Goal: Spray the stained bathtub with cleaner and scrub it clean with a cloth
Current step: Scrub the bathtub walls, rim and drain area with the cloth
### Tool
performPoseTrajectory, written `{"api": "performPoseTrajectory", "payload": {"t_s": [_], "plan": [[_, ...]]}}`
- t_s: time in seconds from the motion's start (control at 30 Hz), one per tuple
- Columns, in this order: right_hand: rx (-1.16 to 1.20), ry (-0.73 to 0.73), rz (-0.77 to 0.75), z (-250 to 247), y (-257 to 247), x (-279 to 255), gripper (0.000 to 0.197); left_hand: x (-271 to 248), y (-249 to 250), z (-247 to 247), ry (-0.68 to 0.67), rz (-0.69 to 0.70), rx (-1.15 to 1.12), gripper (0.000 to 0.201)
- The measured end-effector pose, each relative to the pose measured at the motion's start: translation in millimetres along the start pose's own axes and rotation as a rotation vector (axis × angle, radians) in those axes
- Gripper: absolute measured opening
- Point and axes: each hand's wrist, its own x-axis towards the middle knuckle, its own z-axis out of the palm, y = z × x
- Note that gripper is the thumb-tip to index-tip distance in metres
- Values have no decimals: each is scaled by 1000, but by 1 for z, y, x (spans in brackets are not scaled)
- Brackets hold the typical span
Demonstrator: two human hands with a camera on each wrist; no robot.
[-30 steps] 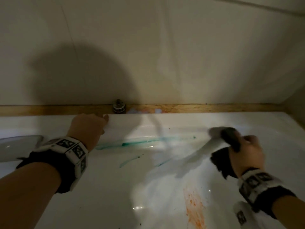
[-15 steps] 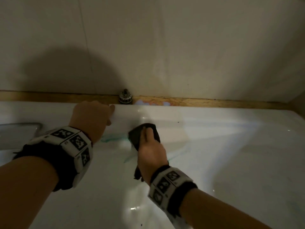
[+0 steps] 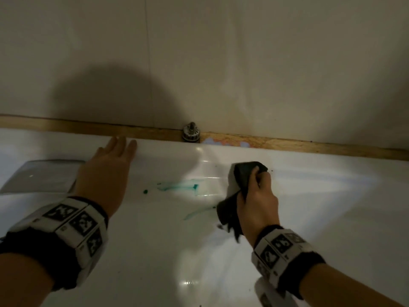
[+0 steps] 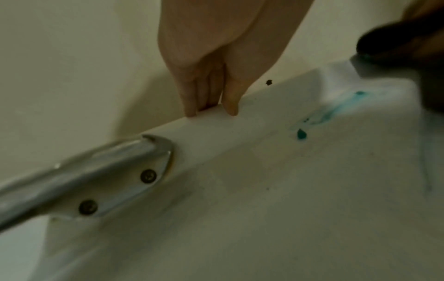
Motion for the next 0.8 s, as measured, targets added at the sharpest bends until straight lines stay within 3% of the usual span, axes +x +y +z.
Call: {"api": "performPoseTrajectory", "payload": {"t_s": [0.1, 0.23, 0.37, 0.47, 0.57, 0.63, 0.73, 0.8], "plan": [[39, -16, -85, 26, -24, -4, 54, 1, 4, -5, -61, -53, -29, 58], [66, -125, -364, 44, -41, -3, 39, -25, 2, 20, 176, 35, -30, 77], [-41, -169, -512, 47, -50, 4, 45, -65, 3, 57, 166, 15, -141, 80], [-194, -108, -700, 41, -56, 8, 64, -78, -1, 72, 83, -16, -202, 91], [-179, 15, -904, 28, -52, 13, 43, -77, -7, 70, 106, -44, -315, 93], [-178, -30, -812, 11, -59, 11, 49, -75, -10, 69, 117, -54, -336, 94], [-198, -54, -628, 27, -79, 4, 56, -76, -5, 66, 140, -45, -312, 89], [-256, -69, -686, 47, -93, -2, 71, -76, -1, 65, 145, -58, -311, 90]]}}
